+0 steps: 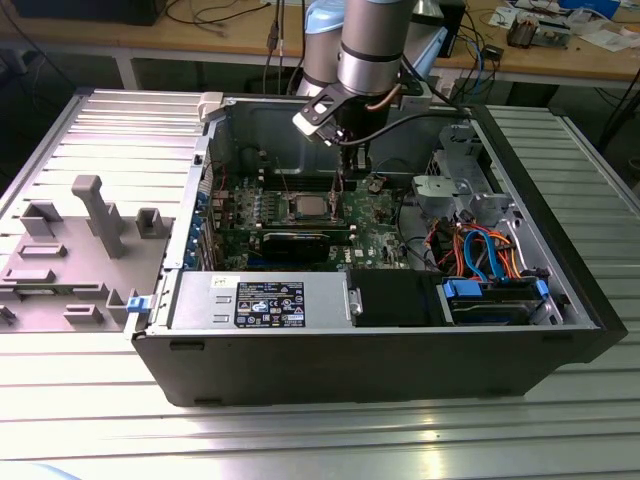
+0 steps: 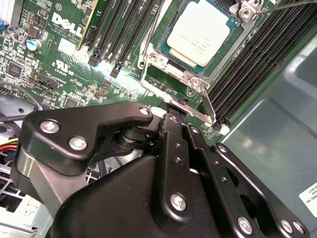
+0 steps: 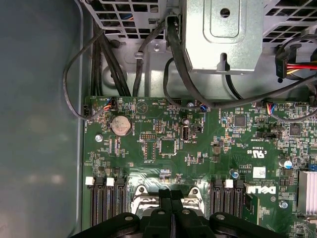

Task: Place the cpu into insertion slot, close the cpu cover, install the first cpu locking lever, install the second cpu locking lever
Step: 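Close the cpu cover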

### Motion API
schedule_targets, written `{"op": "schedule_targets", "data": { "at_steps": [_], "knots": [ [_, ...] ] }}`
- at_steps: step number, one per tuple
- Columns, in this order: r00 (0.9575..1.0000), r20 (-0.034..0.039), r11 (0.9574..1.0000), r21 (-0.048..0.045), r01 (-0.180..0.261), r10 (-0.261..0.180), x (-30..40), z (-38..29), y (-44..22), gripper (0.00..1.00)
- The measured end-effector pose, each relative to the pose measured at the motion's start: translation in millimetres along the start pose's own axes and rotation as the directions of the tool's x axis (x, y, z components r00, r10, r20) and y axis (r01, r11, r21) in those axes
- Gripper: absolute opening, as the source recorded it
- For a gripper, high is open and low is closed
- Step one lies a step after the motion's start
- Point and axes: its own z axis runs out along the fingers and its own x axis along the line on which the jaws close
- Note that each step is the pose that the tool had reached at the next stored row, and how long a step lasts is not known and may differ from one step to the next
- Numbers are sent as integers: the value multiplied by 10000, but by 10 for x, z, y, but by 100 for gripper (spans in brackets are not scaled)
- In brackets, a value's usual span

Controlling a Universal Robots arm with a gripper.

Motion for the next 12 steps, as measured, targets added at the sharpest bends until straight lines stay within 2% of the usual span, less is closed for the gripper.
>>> {"op": "schedule_targets", "data": {
  "at_steps": [12],
  "knots": [
    [10000, 0, 10000, 0, 1, -1, 1, 0, -31, 11]
  ]
}}
